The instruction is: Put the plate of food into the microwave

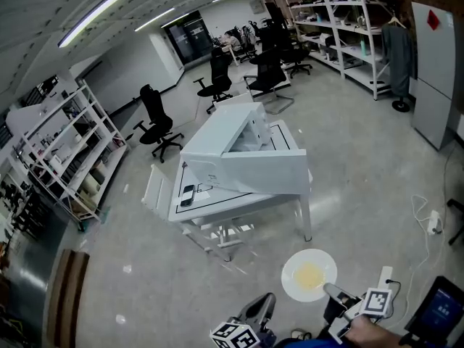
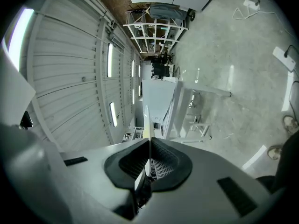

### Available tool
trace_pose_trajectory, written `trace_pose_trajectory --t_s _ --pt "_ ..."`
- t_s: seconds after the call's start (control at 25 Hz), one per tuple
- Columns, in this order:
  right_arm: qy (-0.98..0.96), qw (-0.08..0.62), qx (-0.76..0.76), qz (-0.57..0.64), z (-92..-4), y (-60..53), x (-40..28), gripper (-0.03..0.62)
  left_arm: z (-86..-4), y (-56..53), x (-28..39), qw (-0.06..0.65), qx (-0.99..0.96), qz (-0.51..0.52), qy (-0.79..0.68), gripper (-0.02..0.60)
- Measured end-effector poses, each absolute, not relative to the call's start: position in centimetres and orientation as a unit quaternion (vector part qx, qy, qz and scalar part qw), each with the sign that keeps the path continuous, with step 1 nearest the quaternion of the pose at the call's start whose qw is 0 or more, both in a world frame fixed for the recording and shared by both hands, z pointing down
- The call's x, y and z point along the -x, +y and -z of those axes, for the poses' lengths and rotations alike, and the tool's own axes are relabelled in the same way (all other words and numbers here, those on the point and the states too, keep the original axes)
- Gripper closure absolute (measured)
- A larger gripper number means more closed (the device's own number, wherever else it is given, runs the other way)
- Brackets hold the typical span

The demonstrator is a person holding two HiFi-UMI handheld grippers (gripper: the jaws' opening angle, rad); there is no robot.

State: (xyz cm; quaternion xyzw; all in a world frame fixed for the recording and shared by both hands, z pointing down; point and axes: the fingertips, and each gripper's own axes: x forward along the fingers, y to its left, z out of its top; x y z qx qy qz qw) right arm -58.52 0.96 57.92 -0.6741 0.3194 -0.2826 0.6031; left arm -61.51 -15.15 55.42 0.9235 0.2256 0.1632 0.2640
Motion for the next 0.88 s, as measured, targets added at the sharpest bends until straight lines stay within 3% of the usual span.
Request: trace_pose_trajectory --t_s 0.88 --pt "0.263 0.622 0.696 0.244 -58.4 3.1 54.8 0.582 -56.1 -13.4 56.0 0.248 -0.901 -0.191 0.300 0.575"
